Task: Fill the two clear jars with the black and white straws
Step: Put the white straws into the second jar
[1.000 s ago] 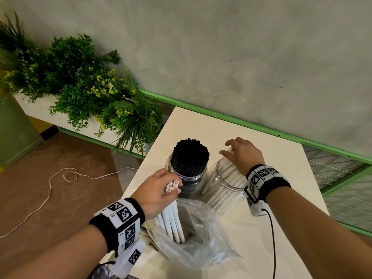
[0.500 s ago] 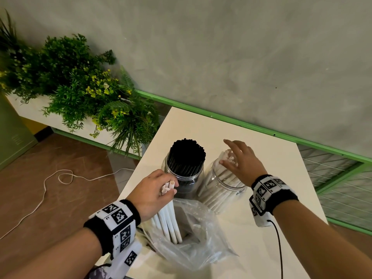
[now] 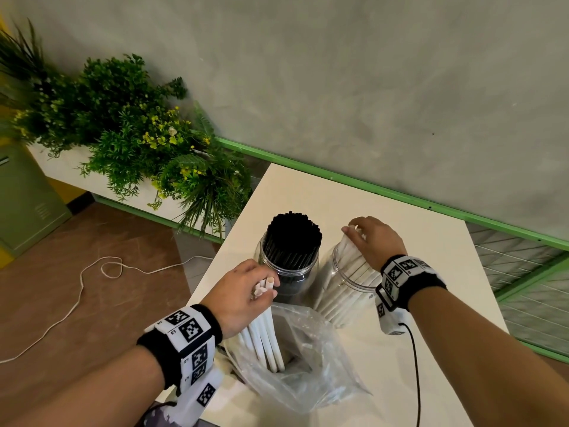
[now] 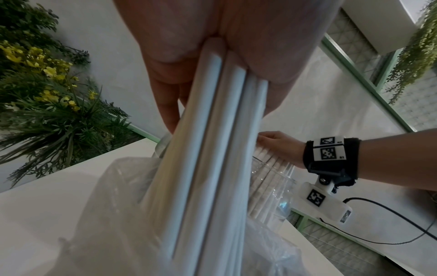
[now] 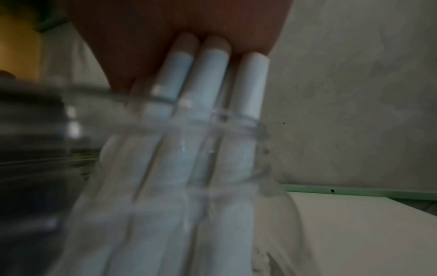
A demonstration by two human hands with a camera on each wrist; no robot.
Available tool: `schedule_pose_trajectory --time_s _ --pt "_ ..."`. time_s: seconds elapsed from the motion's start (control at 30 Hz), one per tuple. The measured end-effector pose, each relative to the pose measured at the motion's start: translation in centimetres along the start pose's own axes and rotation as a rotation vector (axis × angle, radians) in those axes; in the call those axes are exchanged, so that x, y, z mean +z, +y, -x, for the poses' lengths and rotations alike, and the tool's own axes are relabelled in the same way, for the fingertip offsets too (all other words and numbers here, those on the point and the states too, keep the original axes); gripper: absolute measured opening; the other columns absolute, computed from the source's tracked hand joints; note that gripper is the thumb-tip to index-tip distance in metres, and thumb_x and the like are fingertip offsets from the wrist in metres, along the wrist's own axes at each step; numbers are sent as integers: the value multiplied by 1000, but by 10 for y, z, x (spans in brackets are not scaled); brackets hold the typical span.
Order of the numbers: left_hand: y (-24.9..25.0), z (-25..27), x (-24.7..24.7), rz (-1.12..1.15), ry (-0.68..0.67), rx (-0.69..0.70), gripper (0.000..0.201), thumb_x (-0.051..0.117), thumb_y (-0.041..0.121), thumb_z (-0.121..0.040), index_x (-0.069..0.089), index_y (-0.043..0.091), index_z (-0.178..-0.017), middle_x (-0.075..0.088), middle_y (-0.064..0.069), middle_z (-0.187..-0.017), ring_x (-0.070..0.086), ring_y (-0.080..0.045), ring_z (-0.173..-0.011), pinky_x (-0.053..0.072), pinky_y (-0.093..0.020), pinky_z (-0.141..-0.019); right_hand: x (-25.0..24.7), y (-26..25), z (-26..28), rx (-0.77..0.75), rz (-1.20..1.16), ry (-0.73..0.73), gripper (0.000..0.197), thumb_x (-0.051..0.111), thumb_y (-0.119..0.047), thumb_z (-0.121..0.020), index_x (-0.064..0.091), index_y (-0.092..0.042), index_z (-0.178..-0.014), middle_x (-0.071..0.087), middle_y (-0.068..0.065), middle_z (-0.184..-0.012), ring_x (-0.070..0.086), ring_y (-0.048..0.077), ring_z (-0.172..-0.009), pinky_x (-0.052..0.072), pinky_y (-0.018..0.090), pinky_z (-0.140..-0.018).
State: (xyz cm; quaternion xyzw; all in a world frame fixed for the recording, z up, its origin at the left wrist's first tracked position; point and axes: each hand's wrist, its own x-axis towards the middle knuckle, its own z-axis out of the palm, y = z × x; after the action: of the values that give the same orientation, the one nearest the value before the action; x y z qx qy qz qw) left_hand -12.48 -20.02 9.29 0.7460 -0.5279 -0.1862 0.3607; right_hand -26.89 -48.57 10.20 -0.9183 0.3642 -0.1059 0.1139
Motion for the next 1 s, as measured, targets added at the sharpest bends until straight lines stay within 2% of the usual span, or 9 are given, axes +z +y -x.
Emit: schedule_pose_trajectory --time_s 0.13,0.23,0.33,0.47,0.53,0.6,0.7,0.83,1.0 --pt "-1 0 1 -6 1 6 13 61 25 -87 60 35 -95 48 15 -94 53 -2 -77 32 -4 -68 2 4 2 -100 -32 26 30 42 -40 -98 57 -31 -123 55 -4 -106 54 18 -101 49 36 -79" --pt "-4 0 1 7 8 19 11 58 31 -85 60 35 -95 49 15 -94 53 -2 -81 33 -4 -69 3 6 2 -135 -59 40 22 46 -28 -98 63 -20 -108 54 1 -103 55 23 -94 47 35 -76" --pt "-6 1 2 14 9 24 17 52 38 -81 60 35 -95 49 16 -93 52 -2 -84 34 -4 -69 1 3 3 -139 -105 130 14 51 -20 -96 56 -7 -93 49 4 -91 51 26 -78 44 36 -71" --pt "-6 1 3 5 18 27 16 54 37 -81 61 34 -96 50 14 -93 52 -1 -82 34 -5 -69 1 -1 5 -136 -112 157 9 49 -11 -94 50 -4 -89 45 5 -87 44 26 -72 36 32 -66" --pt "-6 1 3 4 14 28 13 57 33 -84 61 33 -96 50 14 -94 52 -1 -81 34 -5 -69 2 0 5 -130 -125 173 6 46 -7 -92 51 -4 -92 46 7 -90 45 26 -75 37 33 -68" --pt "-6 2 3 2 11 26 15 55 35 -83 61 33 -97 50 13 -95 52 -1 -80 34 -4 -69 4 1 4 -125 -123 162 13 44 -3 -91 56 -2 -97 51 11 -97 48 28 -82 38 32 -73" --pt "-6 2 3 -4 14 24 19 52 39 -81 61 33 -97 50 12 -95 53 -2 -80 33 -4 -69 5 3 5 -137 -145 188 19 43 1 -88 62 1 -90 55 15 -97 51 33 -89 38 31 -76" --pt "-4 2 2 -6 17 29 11 58 31 -87 61 32 -97 50 12 -95 53 -2 -79 33 -4 -69 3 0 9 -137 -192 244 26 38 -3 -84 64 0 -85 56 15 -97 47 32 -94 32 29 -80" --pt "-5 3 1 3 15 28 20 51 40 -80 61 32 -96 51 11 -95 54 -3 -79 35 -6 -69 3 1 7 -85 -234 278 31 35 0 -82 66 -2 -88 57 15 -102 48 33 -98 35 31 -82"
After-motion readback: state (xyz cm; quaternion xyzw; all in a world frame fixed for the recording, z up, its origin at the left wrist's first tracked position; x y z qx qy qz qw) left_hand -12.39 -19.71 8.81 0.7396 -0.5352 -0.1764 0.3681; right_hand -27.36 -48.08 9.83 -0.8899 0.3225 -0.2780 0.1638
